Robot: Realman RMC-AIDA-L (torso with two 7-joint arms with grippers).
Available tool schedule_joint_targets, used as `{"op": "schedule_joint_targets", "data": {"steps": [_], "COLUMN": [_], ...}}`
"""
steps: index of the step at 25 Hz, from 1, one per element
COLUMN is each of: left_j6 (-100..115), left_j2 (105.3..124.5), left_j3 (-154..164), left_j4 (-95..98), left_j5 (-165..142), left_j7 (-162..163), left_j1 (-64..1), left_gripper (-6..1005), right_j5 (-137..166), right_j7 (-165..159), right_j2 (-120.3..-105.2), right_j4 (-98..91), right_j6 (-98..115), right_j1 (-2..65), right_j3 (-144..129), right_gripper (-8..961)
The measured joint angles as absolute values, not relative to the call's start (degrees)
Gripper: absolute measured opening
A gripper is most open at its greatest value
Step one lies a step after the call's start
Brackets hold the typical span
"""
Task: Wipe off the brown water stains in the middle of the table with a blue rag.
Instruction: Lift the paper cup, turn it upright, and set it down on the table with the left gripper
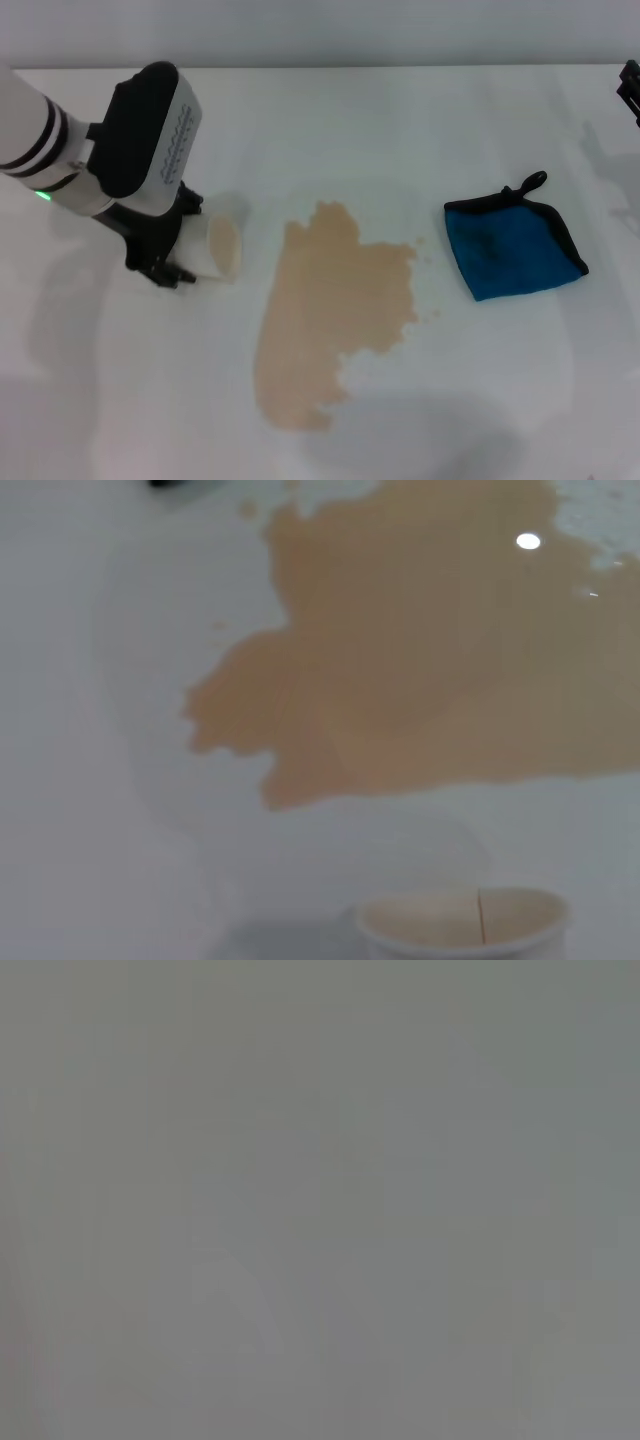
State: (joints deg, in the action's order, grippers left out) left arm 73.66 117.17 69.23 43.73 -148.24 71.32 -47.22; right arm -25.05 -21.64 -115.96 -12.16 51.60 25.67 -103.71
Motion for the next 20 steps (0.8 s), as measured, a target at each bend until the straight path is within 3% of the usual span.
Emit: {"op": "schedule_joint_targets", "data": {"steps": [12, 20], "left_j6": [67.1, 58.8], "left_j2": [118.71, 118.87], "left_j3": [57.3, 54.0], "left_j4": [51.8, 50.3], "left_j5": [-138.9, -117.5], "left_j7": [76.7, 75.2], "left_j1": [-41.8, -31.8], "left_gripper": [670, 638], "right_j5": [-25.4, -25.3], "right_j7": [-21.5, -21.5], "right_j2": [-115.72, -115.84], "right_j4": [-12.1, -12.5], "right_j6": [51.6, 51.6], "right_j1": [26.0, 26.0], "right_j3": [-103.1, -102.4], "right_gripper": [840, 840]}}
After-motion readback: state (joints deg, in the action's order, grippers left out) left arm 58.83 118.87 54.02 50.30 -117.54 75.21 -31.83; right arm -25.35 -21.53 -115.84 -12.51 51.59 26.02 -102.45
